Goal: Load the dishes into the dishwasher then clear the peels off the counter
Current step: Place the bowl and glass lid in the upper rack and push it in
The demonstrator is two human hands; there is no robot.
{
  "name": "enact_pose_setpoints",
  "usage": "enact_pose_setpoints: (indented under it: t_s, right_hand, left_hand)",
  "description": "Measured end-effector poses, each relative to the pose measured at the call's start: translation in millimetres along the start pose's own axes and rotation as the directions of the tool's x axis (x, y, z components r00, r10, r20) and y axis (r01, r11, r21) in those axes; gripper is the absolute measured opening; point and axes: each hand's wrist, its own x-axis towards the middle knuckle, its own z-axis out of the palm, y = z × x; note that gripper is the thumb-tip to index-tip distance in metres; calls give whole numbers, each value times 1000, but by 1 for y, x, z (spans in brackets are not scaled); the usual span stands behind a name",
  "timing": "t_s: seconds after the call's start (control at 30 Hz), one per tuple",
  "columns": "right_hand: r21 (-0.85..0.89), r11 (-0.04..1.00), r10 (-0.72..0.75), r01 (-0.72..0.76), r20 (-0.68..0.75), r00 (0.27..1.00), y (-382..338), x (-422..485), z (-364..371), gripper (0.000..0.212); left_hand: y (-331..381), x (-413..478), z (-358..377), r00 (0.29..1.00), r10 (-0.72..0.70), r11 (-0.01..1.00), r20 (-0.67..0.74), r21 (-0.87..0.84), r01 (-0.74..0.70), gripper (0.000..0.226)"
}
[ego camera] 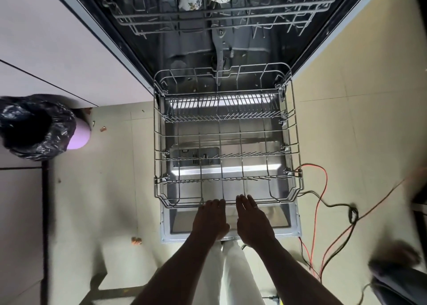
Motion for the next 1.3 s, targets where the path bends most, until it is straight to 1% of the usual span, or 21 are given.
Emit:
enact_pose_setpoints:
  t_s: [0.1, 0.23, 0.37, 0.43, 0.67, 0.73, 0.8, 0.87, 0.97, 1.0, 1.1, 1.17, 1.3]
  right_hand:
    - [2, 1000, 5, -5, -2, 1000, 3, -5, 7, 75]
    - [-9, 1000, -7, 7, -19, 1000, 6, -11, 12, 72]
    - [16, 1000, -22, 22, -18, 1000, 5, -17, 12, 69]
    - [23, 999, -24, 23, 28, 999, 2, -20, 6, 68]
    - [-18, 1000, 10, -8, 84, 996, 0, -17, 0, 67]
    - [-30, 999, 17, -14, 95, 995, -1, -17, -4, 66]
    - [-51, 999, 11, -6, 99, 995, -5, -15, -13, 63]
    - [-69, 998, 5, 0, 72, 997, -9, -13, -26, 59]
    - [-106, 994, -31, 32, 13, 999, -20, -13, -54, 53]
    - [-107, 993, -56, 55, -14, 998, -24, -13, -64, 52]
    - [-49, 996, -74, 70, -87, 993, -36, -18, -95, 49]
    - [-92, 994, -65, 55, -98, 993, -43, -20, -118, 48]
    - [-137, 987, -105, 86, -142, 984, -63, -40, -162, 48]
  left_hand:
    - [1, -5, 2, 1000, 8, 1000, 13, 8, -8, 72]
    - [3, -10, 6, 999, 8, 1000, 35, 25, -9, 68]
    - [4, -14, 11, 999, 8, 1000, 48, 28, -10, 67]
    - [3, -15, 13, 999, 8, 999, 37, 32, -9, 67]
    - [4, -15, 15, 999, 8, 1000, 42, 30, -10, 69]
    - [3, -16, 14, 1000, 20, 999, 6, 25, -20, 66]
    - [2, -20, 11, 997, 52, 998, -59, 29, -51, 61]
    - [-1, -24, 4, 988, 73, 996, -135, 58, -65, 58]
    - [-8, -28, -16, 966, 56, 998, -252, 28, -51, 57]
    - [-10, -30, -27, 962, 52, 999, -268, 21, -48, 55]
    - [-12, -46, -66, 970, 19, 1000, -242, 8, -17, 56]
    - [-12, -57, -92, 971, 6, 1000, -238, 28, 1, 61]
    - [-8, -89, -137, 968, -31, 999, -250, 9, 34, 69]
